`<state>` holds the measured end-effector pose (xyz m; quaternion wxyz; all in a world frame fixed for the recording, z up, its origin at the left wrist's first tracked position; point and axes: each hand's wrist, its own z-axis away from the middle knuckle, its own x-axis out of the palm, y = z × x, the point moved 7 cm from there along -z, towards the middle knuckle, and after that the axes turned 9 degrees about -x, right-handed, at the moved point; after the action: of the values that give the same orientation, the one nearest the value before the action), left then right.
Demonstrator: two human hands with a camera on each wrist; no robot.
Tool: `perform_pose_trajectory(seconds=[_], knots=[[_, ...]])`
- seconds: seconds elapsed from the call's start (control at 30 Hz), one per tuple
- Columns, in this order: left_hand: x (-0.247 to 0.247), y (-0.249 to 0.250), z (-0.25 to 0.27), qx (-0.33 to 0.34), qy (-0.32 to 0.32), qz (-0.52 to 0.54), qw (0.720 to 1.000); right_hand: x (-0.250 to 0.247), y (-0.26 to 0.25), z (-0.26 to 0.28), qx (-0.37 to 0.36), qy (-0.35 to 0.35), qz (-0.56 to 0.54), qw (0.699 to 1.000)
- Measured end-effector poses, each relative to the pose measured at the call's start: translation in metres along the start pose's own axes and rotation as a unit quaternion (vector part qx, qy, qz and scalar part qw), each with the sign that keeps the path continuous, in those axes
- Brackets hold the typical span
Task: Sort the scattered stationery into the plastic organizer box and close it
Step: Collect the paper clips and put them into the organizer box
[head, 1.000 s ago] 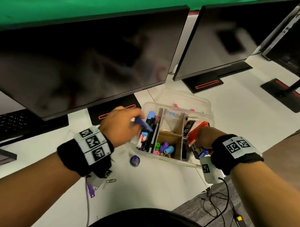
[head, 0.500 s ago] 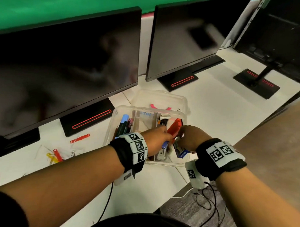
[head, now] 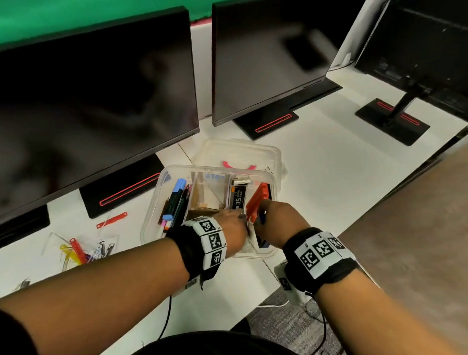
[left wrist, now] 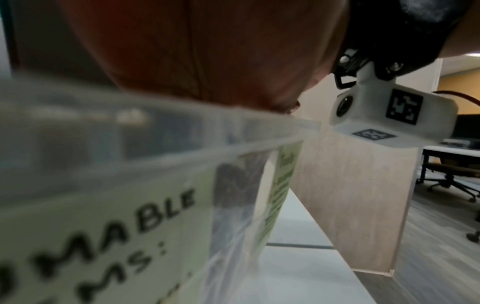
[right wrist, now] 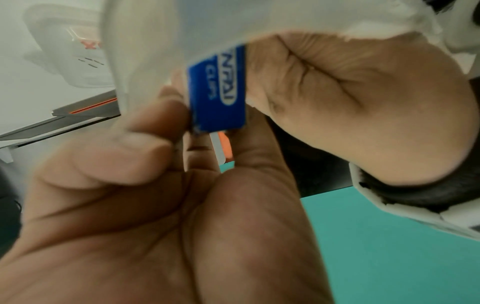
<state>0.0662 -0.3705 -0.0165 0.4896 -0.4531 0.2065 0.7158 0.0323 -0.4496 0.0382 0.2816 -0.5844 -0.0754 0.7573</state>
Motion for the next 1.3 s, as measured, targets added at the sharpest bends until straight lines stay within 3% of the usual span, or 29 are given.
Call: perform_pose_trajectory(seconds=[0.13, 0.23, 0.4, 0.53, 0.67, 0.77, 0.9, 1.07, 1.2, 1.3], knots=[[0.000, -0.011, 0.004, -0.007, 0.010, 0.051, 0.999, -0.001, -0.001, -0.002, 0.012, -0.016, 0.003, 1.000], [-0.010, -0.023, 0.018, -0.023, 0.082, 0.073, 0.994, -0.007, -0.004, -0.006, 0.021, -0.020, 0.013, 0.999], [-0.022, -0.064, 0.049, -0.020, 0.168, 0.247, 0.954, -0.022, -0.022, -0.024, 0.033, 0.008, 0.028, 0.999], [-0.017, -0.096, 0.071, -0.065, 0.184, 0.295, 0.935, -0.022, -0.053, -0.041, 0.010, 0.000, 0.048, 0.999], [0.001, -0.131, 0.099, -0.132, 0.190, 0.350, 0.908, 0.006, -0.044, -0.061, 0.009, -0.076, 0.175, 0.982], [0.026, -0.158, 0.124, -0.183, 0.191, 0.366, 0.892, -0.001, -0.058, -0.047, 0.009, -0.111, 0.246, 0.963], [0.066, -0.192, 0.159, -0.264, 0.178, 0.387, 0.865, -0.022, -0.079, -0.049, -0.003, -0.077, 0.278, 0.957], [0.128, -0.229, 0.198, -0.348, 0.120, 0.433, 0.823, -0.011, -0.075, -0.054, 0.009, -0.102, 0.302, 0.948], [0.176, -0.242, 0.221, -0.380, 0.038, 0.417, 0.825, -0.019, -0.077, -0.064, 0.077, -0.107, 0.244, 0.961], [0.200, -0.241, 0.226, -0.389, -0.001, 0.418, 0.821, -0.025, -0.095, -0.074, 0.064, -0.035, 0.196, 0.978]])
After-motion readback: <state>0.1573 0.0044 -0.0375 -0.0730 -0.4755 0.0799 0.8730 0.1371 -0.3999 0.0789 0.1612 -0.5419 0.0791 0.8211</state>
